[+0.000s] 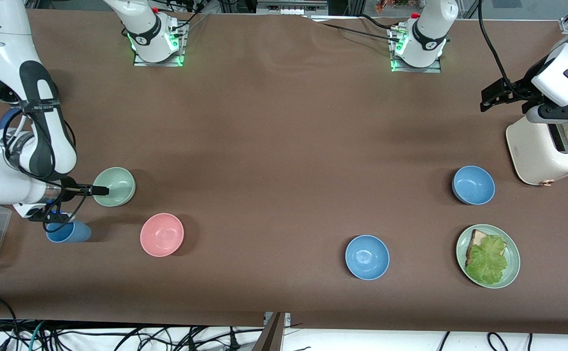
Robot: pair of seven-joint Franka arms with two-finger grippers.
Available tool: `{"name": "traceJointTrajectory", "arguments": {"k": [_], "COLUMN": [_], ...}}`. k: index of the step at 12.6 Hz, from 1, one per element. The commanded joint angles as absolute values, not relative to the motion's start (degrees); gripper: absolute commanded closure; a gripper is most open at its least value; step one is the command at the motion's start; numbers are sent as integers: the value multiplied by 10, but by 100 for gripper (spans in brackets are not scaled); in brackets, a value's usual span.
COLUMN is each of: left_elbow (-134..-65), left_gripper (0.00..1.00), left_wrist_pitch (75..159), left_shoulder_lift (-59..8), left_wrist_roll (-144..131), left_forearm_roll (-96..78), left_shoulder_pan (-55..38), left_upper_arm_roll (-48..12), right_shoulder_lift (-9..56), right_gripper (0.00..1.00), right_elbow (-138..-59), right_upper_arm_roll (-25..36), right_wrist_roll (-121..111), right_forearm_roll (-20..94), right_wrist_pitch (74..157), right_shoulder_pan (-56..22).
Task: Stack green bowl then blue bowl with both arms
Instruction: 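Reach the right gripper down to the pale green bowl rim and grasp it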
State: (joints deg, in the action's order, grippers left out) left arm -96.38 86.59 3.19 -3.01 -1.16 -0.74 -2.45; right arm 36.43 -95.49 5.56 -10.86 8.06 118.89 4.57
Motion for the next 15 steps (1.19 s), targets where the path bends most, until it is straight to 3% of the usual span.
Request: {"name": "traceJointTrajectory", "arguments": {"k": [1,3,4,6,7,8,15], "left_elbow": [-961,-961,-961,-961,-961,-961,-961], "left_gripper": [0,0,0,0,0,0,0], "left_wrist_pitch": [867,867,867,867,867,867,865], "left_shoulder_lift": [32,32,32,32,32,32,31], "left_wrist_roll": [-33,-33,-33,-33,-33,-33,-33], "left_forearm_roll": [-18,-18,-18,-18,-18,-18,-18], "left_shoulder_pan": [-2,-2,-2,-2,-2,-2,-3], "left_upper_arm_roll": [-28,-28,-27,-28,-28,-27,-28], "right_shoulder_lift": [358,359,358,357,357,356,331], "right_gripper": [0,2,14,72,92,100,100], "right_elbow": [-989,-994,-998,-998,-998,-998,-948], "right_upper_arm_roll": [49,49,49,49,49,48,28], "right_wrist_roll": [-120,-121,-121,-121,-121,-120,-108], "right_forearm_roll": [90,91,91,90,90,90,110], "right_wrist_pitch": [1225,1226,1230,1226,1224,1223,1156], "right_shoulder_pan": [51,51,51,51,51,51,47]}}
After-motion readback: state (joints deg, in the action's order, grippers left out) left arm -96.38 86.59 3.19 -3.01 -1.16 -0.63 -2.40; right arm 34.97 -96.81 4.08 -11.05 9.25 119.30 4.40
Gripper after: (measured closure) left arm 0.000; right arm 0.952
